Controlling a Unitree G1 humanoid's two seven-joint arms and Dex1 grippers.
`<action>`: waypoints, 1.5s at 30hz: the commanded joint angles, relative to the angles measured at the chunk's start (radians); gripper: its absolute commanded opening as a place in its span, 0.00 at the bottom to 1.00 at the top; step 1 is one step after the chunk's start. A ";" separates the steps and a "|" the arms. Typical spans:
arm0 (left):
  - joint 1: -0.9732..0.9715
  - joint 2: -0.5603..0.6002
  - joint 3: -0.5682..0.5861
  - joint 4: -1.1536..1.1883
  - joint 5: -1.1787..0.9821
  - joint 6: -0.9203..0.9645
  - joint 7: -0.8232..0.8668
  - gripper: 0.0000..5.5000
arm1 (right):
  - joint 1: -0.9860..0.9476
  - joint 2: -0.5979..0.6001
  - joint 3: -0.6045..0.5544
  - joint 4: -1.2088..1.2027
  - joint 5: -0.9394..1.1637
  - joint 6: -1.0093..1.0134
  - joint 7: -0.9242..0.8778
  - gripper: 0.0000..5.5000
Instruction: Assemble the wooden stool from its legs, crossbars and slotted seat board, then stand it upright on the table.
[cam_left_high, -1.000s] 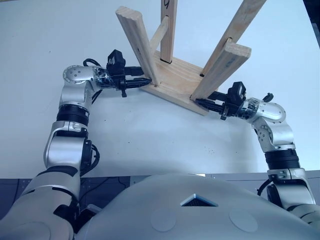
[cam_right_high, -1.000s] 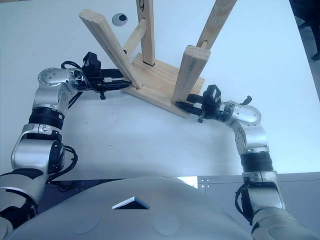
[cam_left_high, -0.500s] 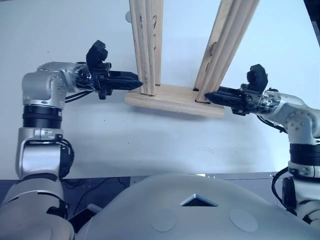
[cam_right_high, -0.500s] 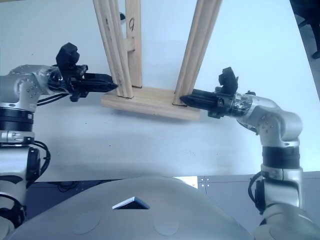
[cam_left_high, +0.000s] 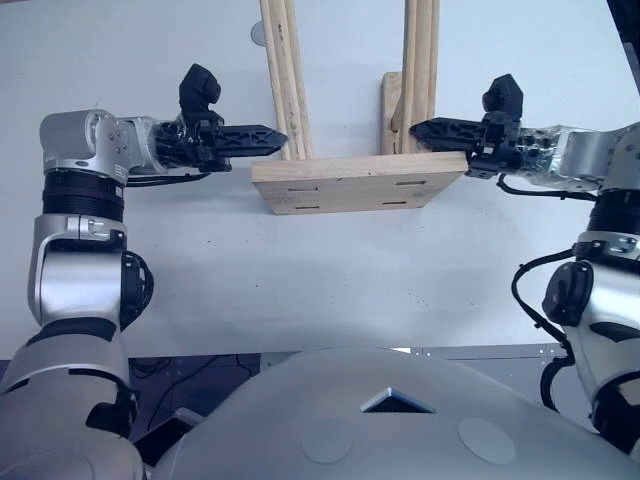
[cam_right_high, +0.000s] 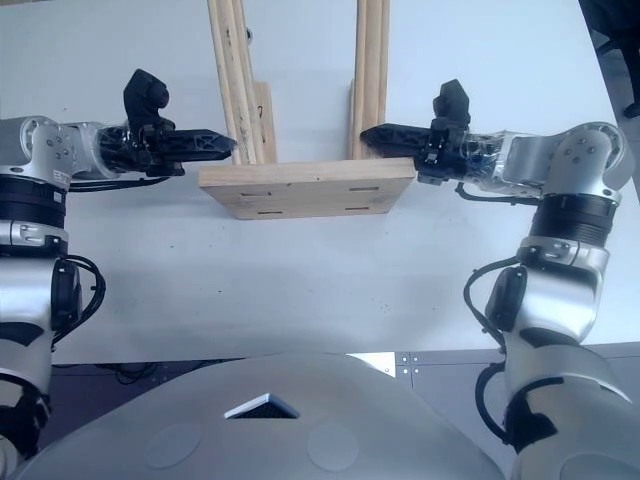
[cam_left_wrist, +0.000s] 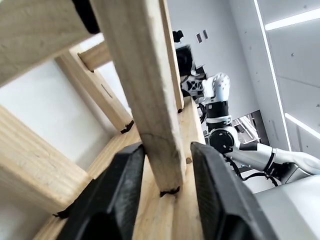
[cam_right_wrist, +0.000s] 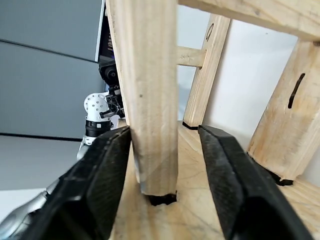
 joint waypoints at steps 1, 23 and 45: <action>-0.079 0.015 0.039 0.173 0.057 -0.119 -0.029 0.40 | -0.049 -0.023 -0.084 0.079 -0.022 -0.038 -0.020 0.56; 0.384 0.013 0.077 -0.064 0.354 -1.374 -0.018 0.47 | 0.576 -0.168 0.256 -0.273 -0.735 -1.695 0.535 0.68; 0.341 -0.058 0.042 -0.198 0.292 -1.166 -0.022 0.26 | 0.401 -0.111 0.363 -0.226 -0.611 -1.522 0.560 0.40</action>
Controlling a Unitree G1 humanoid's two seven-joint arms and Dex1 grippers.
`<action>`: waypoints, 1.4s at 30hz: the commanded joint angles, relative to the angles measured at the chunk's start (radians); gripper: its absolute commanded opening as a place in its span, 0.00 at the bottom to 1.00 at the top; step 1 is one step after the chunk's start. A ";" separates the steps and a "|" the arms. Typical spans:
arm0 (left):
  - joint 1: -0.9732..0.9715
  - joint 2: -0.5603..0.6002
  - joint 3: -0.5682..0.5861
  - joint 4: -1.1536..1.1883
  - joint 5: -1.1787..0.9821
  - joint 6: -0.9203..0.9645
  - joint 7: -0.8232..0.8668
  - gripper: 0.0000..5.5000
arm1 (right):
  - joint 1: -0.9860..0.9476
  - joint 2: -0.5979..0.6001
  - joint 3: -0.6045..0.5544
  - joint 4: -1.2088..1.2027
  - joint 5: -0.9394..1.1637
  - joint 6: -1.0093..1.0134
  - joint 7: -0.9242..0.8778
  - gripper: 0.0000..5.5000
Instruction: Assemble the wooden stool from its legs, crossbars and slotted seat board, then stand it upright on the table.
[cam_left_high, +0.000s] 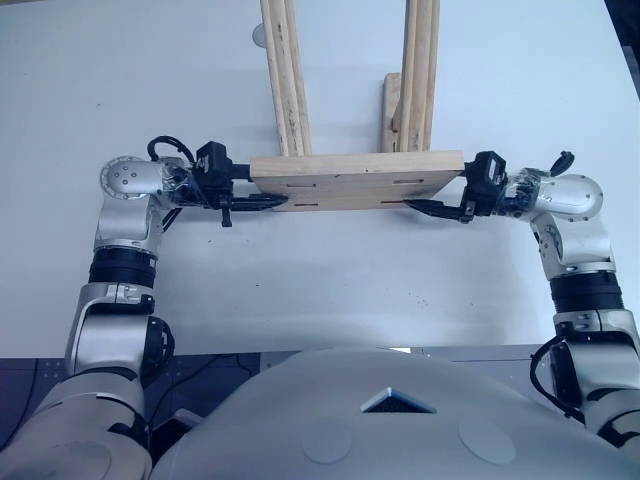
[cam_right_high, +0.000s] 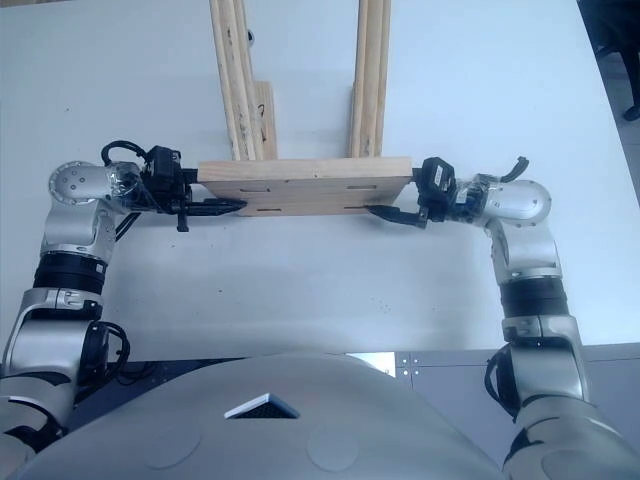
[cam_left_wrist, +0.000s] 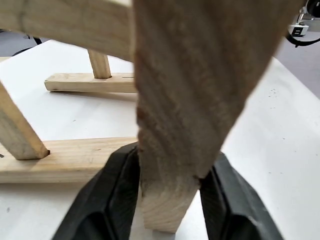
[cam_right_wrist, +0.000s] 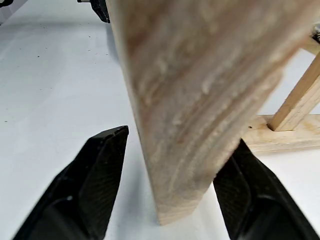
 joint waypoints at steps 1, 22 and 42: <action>-0.020 0.027 0.006 -0.126 -0.098 0.240 -0.014 0.26 | -0.002 -0.032 -0.034 -0.117 0.136 0.274 -0.002 0.37; -0.908 0.026 0.234 0.563 -0.253 1.285 0.776 0.26 | -1.025 0.067 -0.677 0.690 0.549 1.266 -1.077 0.36; -1.018 -0.080 0.638 0.838 -0.456 0.964 1.084 0.26 | -0.988 0.124 -0.730 0.834 0.493 1.038 -1.145 0.00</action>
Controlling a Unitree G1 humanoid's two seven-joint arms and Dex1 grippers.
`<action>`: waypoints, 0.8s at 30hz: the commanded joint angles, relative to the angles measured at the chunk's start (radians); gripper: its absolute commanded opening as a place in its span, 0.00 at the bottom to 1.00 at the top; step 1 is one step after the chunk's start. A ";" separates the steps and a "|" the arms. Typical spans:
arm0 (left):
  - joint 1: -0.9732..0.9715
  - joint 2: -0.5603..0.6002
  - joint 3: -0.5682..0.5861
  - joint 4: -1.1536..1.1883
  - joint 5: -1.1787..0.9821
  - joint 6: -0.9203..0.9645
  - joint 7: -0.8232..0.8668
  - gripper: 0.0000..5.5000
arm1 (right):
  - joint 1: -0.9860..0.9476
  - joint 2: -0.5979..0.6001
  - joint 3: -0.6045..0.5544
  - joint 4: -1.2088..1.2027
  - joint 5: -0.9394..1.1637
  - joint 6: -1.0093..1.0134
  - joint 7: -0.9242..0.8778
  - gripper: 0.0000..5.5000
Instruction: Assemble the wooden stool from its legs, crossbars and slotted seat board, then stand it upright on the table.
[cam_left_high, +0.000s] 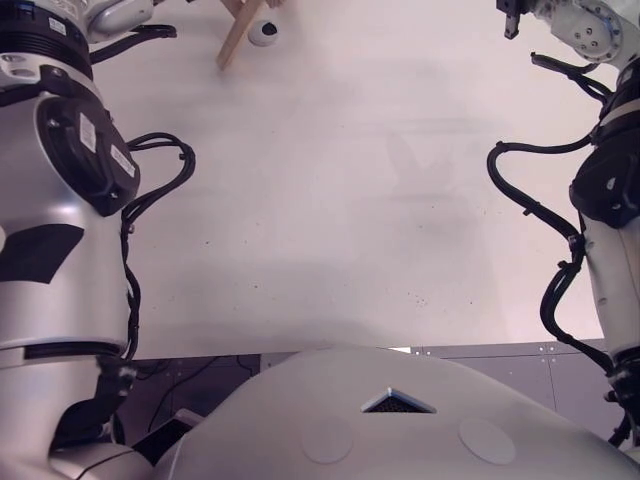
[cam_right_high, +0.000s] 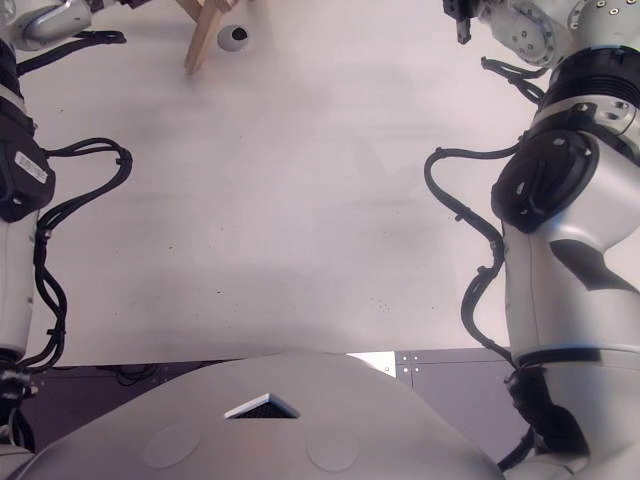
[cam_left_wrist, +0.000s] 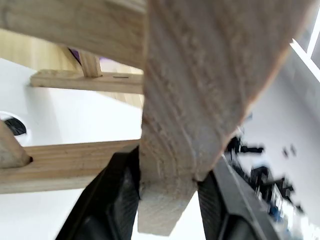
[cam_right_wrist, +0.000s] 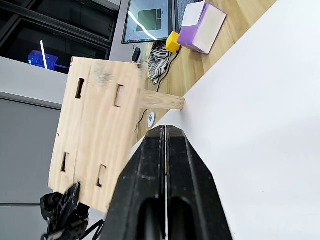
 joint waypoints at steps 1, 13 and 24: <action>-0.063 -0.042 0.246 0.035 -0.166 -0.060 0.149 0.26 | 0.018 -0.034 -0.005 -0.005 -0.018 0.004 0.018 0.00; 0.075 -0.186 0.381 -0.029 -0.197 -0.089 0.235 0.23 | 0.070 -0.022 -0.023 -0.036 -0.030 0.002 0.043 0.00; 0.142 -0.121 0.371 -0.106 -0.198 0.001 0.194 0.59 | 0.130 0.011 -0.073 -0.151 0.011 0.049 0.043 0.00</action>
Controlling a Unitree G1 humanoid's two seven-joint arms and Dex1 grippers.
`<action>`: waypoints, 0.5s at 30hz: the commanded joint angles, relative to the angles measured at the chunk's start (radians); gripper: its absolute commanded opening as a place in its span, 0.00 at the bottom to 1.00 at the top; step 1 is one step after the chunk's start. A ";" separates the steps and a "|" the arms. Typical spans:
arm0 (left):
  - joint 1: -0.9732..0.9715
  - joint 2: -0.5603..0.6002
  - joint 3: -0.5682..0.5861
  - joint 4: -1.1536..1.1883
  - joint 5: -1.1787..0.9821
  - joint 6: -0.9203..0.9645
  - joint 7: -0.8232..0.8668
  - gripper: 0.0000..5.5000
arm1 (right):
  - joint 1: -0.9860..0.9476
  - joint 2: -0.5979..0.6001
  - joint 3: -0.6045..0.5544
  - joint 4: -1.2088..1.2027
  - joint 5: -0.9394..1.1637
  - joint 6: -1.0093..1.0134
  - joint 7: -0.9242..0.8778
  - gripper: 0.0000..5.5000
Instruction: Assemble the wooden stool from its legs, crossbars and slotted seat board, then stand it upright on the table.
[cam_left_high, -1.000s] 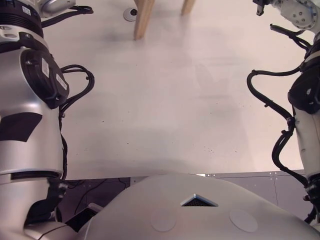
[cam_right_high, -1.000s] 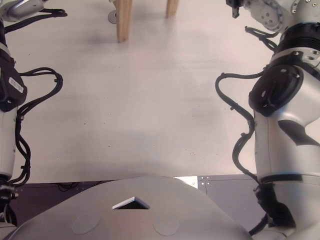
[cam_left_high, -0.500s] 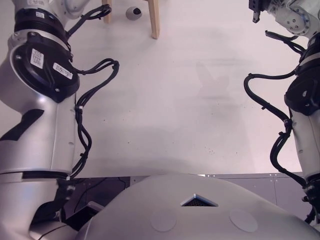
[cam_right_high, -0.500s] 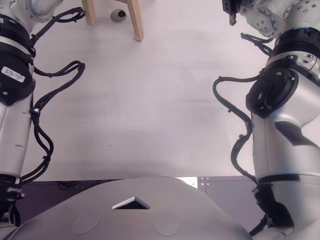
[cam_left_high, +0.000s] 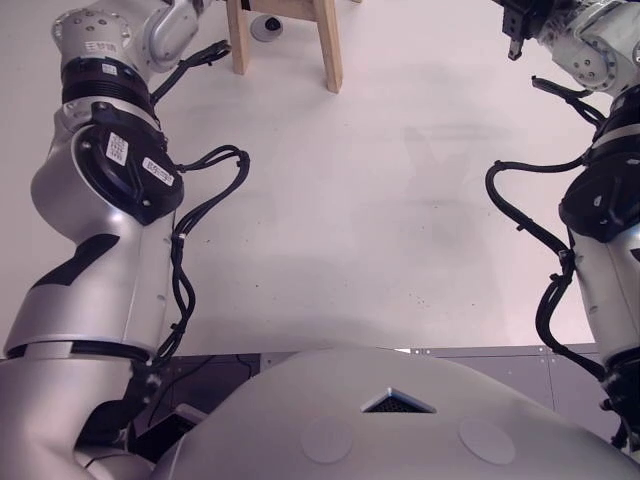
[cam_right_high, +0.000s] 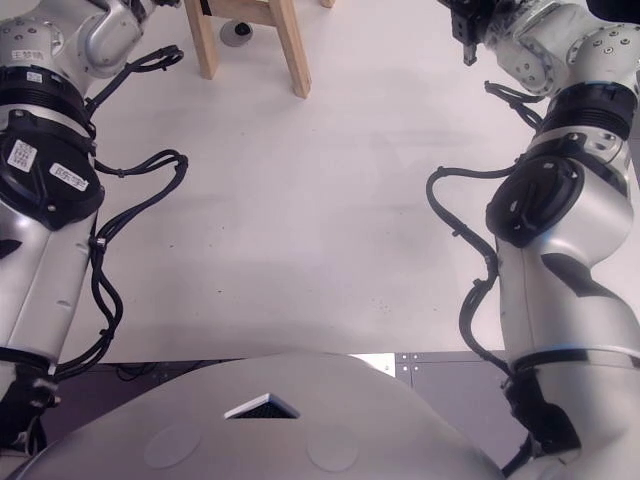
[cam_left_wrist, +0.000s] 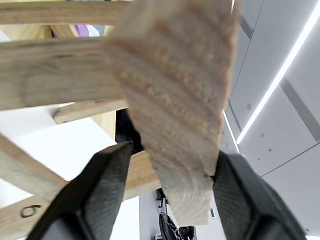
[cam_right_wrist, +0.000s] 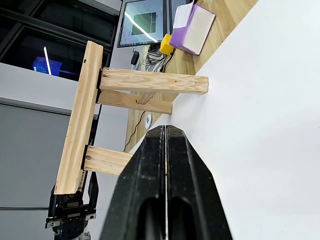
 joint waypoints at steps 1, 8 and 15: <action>0.033 0.033 -0.014 -0.052 0.005 0.061 -0.035 0.60 | 0.026 0.010 -0.019 -0.070 0.032 0.031 -0.001 0.00; 0.175 0.019 -0.114 -0.379 0.050 0.102 -0.044 0.65 | 0.189 0.092 -0.023 -0.395 0.115 0.078 0.007 0.00; 0.427 -0.075 -0.431 -0.580 0.542 -0.752 0.036 0.65 | 0.545 0.300 0.207 -0.842 -0.197 -0.516 -0.017 0.00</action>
